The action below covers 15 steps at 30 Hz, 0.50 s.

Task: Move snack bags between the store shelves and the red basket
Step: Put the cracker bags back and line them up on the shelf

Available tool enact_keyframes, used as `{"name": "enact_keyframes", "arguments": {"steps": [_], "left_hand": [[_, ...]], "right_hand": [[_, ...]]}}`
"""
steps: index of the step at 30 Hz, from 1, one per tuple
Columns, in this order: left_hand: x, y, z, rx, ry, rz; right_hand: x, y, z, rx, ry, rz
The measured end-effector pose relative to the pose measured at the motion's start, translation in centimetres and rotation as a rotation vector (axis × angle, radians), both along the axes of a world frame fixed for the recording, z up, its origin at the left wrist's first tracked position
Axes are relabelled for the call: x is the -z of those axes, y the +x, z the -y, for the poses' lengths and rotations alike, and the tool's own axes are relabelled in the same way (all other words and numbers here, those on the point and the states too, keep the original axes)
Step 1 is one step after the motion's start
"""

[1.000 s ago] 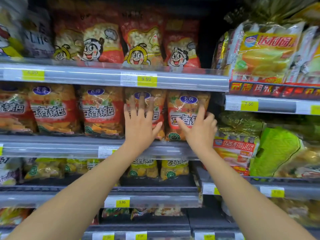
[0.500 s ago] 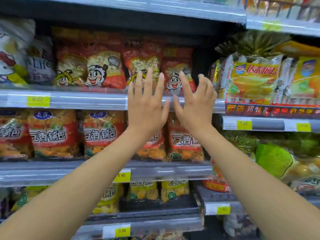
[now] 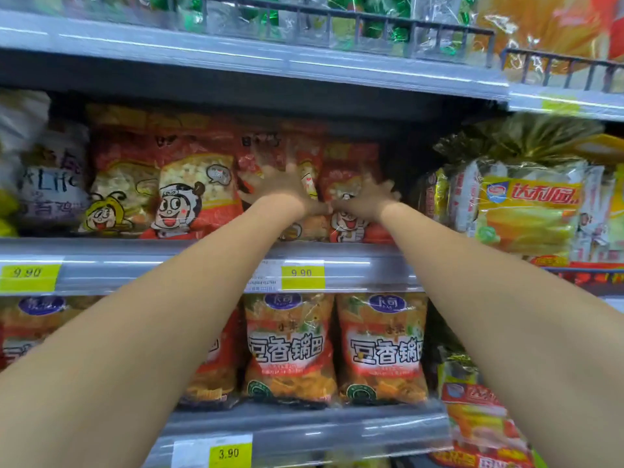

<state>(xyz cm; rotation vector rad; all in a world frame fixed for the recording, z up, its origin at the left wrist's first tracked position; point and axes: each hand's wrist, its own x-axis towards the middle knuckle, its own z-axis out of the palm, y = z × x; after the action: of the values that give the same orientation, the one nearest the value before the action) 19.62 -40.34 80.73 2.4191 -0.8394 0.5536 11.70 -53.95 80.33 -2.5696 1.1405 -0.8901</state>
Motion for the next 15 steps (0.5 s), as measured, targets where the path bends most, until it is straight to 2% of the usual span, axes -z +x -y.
{"name": "enact_keyframes", "arguments": {"steps": [2,6,10,13,15], "left_hand": [[0.2,0.7,0.6,0.017,0.022,-0.010],[1.0,1.0,1.2,0.042,0.019,0.091],[1.2,0.6,1.2,0.054,0.001,0.114],[1.3,0.2,0.8,0.083,-0.074,0.181],[1.1,0.1,0.4,0.081,-0.140,0.289]], "right_hand": [[0.4,0.8,0.7,-0.013,0.002,-0.013],[1.0,1.6,1.5,-0.023,-0.054,-0.068],[1.1,1.6,1.3,0.005,-0.096,-0.047],[1.2,1.3,1.1,0.005,-0.114,-0.023],[1.2,1.1,1.1,0.014,-0.131,-0.006]]}}
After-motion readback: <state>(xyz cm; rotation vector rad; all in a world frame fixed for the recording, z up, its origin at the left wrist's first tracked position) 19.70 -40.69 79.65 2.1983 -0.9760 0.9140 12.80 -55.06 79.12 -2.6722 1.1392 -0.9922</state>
